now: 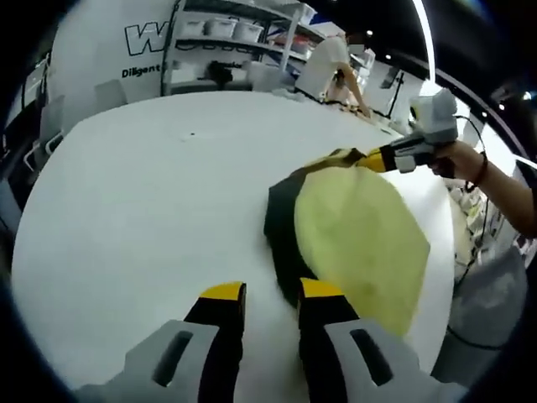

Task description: Fold the garment on the visible template until the final outline fits inside the template.

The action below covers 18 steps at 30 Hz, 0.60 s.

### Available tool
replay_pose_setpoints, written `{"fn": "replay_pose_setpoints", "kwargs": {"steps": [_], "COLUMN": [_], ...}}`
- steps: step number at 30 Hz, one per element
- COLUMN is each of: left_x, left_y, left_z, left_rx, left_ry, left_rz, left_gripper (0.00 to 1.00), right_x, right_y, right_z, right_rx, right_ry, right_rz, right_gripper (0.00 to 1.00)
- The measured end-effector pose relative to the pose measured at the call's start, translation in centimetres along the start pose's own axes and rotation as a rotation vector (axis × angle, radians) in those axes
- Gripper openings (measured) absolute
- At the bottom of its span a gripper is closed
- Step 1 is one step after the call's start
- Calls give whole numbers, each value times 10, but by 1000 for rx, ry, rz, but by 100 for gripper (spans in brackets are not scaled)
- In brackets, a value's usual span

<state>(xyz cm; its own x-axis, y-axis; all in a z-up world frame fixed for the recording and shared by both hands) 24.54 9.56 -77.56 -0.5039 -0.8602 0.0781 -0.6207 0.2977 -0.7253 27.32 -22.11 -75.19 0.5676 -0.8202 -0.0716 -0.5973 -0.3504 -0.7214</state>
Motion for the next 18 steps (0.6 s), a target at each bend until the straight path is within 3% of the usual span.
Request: {"fn": "replay_pose_setpoints", "kwargs": {"steps": [8, 18], "left_x": [4, 12], "left_y": [1, -6], "left_z": [19, 33], "left_rx": [-25, 4], "left_ry": [-20, -27], "left_rz": [24, 38], "left_gripper": [19, 11], "right_x": [1, 1], "right_y": [1, 4], "right_z": [2, 4], "right_rx": [-2, -12], "right_ry": [-4, -8], "right_rz": [6, -1], "right_gripper": [0, 0]}}
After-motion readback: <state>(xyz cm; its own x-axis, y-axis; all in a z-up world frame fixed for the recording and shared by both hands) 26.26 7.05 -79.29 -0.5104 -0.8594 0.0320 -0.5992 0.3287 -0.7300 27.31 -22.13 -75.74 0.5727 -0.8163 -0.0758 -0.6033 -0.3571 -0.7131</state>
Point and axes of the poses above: the point that each gripper's makers call its tool centre point, and the gripper's own axes: z roughly forward along the fingers, x roughly to its right, y roughly out of its underside, the point moved 10 cm from there along -z, roughly backward along the fingers, and after that the axes turned 11 degrees about -y, right-handed, at the moved point
